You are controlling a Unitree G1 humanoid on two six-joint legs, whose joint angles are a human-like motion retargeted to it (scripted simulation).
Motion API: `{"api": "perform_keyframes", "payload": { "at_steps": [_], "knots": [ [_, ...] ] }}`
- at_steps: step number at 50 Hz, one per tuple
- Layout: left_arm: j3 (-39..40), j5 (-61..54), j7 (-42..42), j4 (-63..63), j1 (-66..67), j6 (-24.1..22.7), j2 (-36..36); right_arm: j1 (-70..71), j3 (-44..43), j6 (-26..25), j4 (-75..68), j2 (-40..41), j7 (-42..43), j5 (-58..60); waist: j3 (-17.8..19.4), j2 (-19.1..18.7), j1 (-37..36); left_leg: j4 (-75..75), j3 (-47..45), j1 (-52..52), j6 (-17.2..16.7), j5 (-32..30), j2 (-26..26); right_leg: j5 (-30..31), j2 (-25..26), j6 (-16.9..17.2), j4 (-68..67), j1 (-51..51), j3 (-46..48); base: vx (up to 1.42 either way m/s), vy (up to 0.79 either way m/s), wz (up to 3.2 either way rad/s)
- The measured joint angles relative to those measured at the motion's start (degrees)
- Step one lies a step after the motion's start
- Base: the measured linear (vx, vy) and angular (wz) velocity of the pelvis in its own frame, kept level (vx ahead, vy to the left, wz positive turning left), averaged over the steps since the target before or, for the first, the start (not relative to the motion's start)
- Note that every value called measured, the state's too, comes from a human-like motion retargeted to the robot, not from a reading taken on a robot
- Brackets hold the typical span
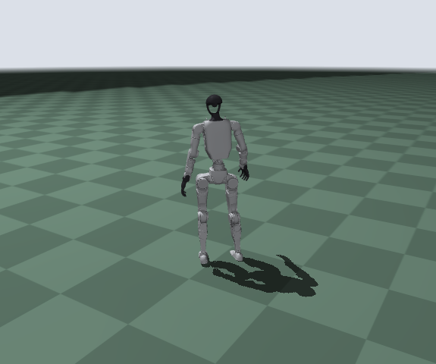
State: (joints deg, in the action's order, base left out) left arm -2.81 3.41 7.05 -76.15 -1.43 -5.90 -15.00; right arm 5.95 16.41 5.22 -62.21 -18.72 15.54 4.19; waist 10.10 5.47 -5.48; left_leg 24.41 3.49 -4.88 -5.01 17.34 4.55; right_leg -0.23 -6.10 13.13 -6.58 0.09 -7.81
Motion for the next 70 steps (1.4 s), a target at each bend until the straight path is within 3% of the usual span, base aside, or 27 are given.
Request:
{"api": "perform_keyframes", "payload": {
  "at_steps": [5, 11, 16, 21, 25, 30, 35, 37, 48, 53, 57, 65, 67, 70],
  "knots": [
    [-1.88, 0.38, 1.26, 5.15, -0.53, -0.17, 3.23, 2.37, 1.72, 0.06, -3.26, 0.26, -0.33, -0.71, 1.16, -1.15, -3.05, -10.96, 10.76, -0.04, -0.71, -6.49, 3.06, 1.65, 4.37, -1.45, 1.34, -0.41, -9.81, 0.08, 0.01, -1.96],
    [-8.08, -0.47, 1.87, 12.83, -1.58, -0.63, -0.32, 3.77, 6.01, -0.22, -1.96, 1.34, 0.48, 0.24, 1.11, -0.59, -0.69, -15.33, 7.21, 1.15, -1.18, -9.3, -0.24, 2.18, 8.0, -3.33, 0.64, -3.06, -15.5, 0.02, 0.04, -1.09],
    [-9.19, -1.68, 2.16, 17.54, -2.56, -0.78, -4.85, 2.47, 7.9, -0.58, 1.0, 2.28, 0.91, 1.16, 0.65, -0.13, 0.59, -18.94, 2.81, 2.23, -2.51, -9.51, -2.54, 0.62, 6.83, -4.05, -2.04, -5.94, -5.83, 0.01, 0.05, -0.77],
    [-4.37, -5.37, 3.27, 18.04, -3.51, -1.31, -6.23, 1.69, 8.26, -1.0, 1.24, 3.14, 0.91, 1.7, 1.25, -0.62, -1.42, -18.94, -2.79, 3.66, -3.95, -8.71, -4.4, -1.81, 3.48, -3.33, -4.79, -5.03, 9.91, 0.04, 0.04, -1.06],
    [-1.46, -8.67, 3.78, 14.93, -2.82, -0.64, -6.38, 2.03, 8.01, -1.48, -0.17, 4.67, 1.71, 1.47, -0.22, -0.26, -2.61, -19.51, -8.09, 4.49, -4.65, -8.42, -5.36, -3.22, 2.02, -2.26, -6.98, -4.33, 17.04, 0.08, 0.0, -1.21],
    [-3.42, -7.23, 2.27, 5.09, -2.66, -0.44, -5.89, 2.18, 6.91, -1.03, -0.32, 5.14, 1.72, 0.49, -0.49, -0.61, -1.38, -19.26, -13.53, 7.27, -4.99, -6.61, -5.75, -5.5, 1.82, -1.4, -4.06, -0.43, 18.56, 0.07, -0.01, -0.98],
    [-7.8, -0.74, -2.25, -0.88, -2.4, 1.59, -3.64, 1.65, 5.03, -1.24, -0.62, 5.14, -0.07, 0.31, -3.29, -1.51, 0.69, -18.83, -17.67, 7.41, -4.67, -6.19, -5.94, -6.77, 1.35, -2.13, -4.18, -1.61, 17.21, 0.08, -0.03, -0.76],
    [-8.64, 1.77, -2.87, -0.69, -1.97, 0.98, -2.66, 0.7, 3.4, -1.07, -0.5, 5.2, -1.09, 1.09, -3.88, -1.59, 1.04, -18.43, -19.16, 8.08, -3.91, -5.48, -5.71, -7.36, 0.54, -0.79, -7.89, -3.16, 16.76, 0.09, -0.05, -0.55],
    [-8.59, 3.46, -0.5, 13.3, -3.14, -0.32, 3.28, -4.48, -2.5, -1.94, -3.07, 2.72, -2.75, -0.39, -5.0, -5.37, 2.07, -9.91, -20.89, 7.01, -2.9, -2.65, -6.8, -5.24, 0.96, 0.57, -3.35, 1.04, 13.93, 0.07, -0.07, -0.18],
    [-10.06, 4.04, 1.01, 21.17, -1.94, -1.49, 4.3, -5.48, -2.02, -1.43, -5.26, 1.47, -2.77, -1.72, -4.88, -6.35, 0.91, -6.25, -13.84, 4.13, -3.15, -1.67, -4.99, -4.5, 1.18, 0.98, -1.85, 2.17, 11.97, 0.04, -0.04, -0.39],
    [-10.47, 3.97, 1.56, 27.1, 0.74, -2.16, 3.83, -5.18, -1.91, -0.78, -5.78, 1.14, -2.22, -2.83, -5.09, -6.94, 0.8, -9.4, -8.84, 4.29, -3.25, -3.24, -3.75, -4.36, 2.07, 0.87, -2.04, 1.97, 10.34, 0.04, -0.01, -0.44],
    [-8.8, 0.92, 0.15, 38.48, 7.45, -2.76, 1.08, -5.61, -3.16, -0.32, -1.07, 2.52, -1.46, -5.31, -6.67, -6.2, 3.73, -15.54, -10.06, 7.18, -3.2, -4.88, -4.46, -4.02, 3.14, -0.06, -0.83, 1.95, 9.49, 0.06, 0.01, -0.1],
    [-8.77, 2.22, 0.13, 41.67, 9.01, -3.59, 0.12, -6.74, -3.34, 0.67, 0.34, 2.93, -1.14, -4.65, -8.67, -5.88, 4.18, -16.33, -10.07, 6.24, -3.44, -5.29, -4.45, -3.8, 3.18, 0.07, -0.71, 0.67, 9.47, 0.06, 0.01, -0.01],
    [-9.09, 3.39, 1.2, 46.37, 8.43, -3.47, -1.43, -6.93, -2.88, 0.17, 1.55, 3.52, -1.56, -5.8, -7.71, -5.43, 3.88, -17.42, -10.32, 7.97, -3.71, -5.03, -4.63, -3.88, 3.43, 0.22, 0.03, 2.12, 9.33, 0.02, 0.0, -0.02]
  ]
}}
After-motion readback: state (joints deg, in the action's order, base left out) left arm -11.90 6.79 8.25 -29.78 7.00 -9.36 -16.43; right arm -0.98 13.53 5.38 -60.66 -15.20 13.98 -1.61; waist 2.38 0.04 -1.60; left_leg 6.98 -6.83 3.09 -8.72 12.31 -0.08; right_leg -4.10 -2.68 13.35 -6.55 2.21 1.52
